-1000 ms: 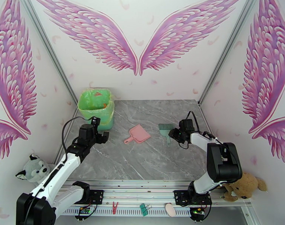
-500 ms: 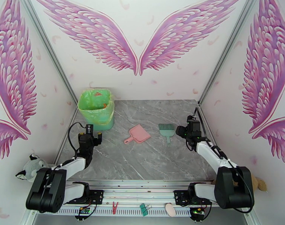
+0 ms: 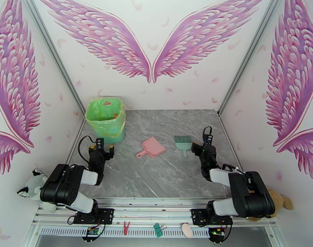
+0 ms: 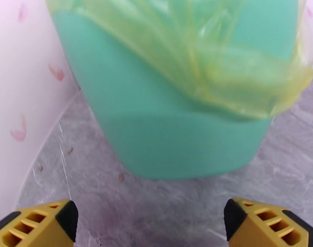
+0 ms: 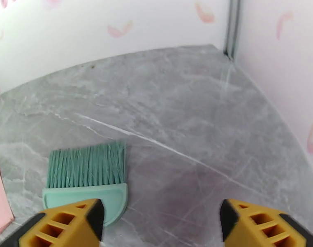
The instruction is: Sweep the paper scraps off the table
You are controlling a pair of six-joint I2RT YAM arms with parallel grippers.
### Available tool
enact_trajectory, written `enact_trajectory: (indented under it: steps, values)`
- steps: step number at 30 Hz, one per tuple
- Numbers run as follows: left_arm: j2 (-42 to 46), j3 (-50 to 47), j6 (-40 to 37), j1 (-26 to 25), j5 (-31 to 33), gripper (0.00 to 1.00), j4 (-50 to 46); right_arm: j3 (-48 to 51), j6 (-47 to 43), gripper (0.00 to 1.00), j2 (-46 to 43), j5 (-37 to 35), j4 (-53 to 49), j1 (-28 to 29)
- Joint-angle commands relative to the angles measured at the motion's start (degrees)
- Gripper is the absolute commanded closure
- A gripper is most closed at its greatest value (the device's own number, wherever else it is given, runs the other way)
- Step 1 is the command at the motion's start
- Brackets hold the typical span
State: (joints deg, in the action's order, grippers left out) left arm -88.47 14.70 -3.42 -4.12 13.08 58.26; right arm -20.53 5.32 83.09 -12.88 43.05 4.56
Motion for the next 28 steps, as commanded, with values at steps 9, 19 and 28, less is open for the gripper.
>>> enact_trajectory:
  steps: [9, 19, 28]
  values:
    - [0.77, 5.07, 0.81, 0.92, -1.48, 0.01, -3.36, -1.06, -4.8, 0.01, 5.58, 1.02, 8.68, 1.76]
    - [0.85, 5.69, 1.22, 1.74, -2.97, 0.01, -4.79, -1.09, -5.33, 0.01, 5.73, 1.02, 8.98, 2.16]
    - [0.91, 5.91, 1.37, 1.93, -3.51, 0.01, -5.35, -1.08, -5.58, 0.01, 5.76, 1.04, 8.99, 2.3]
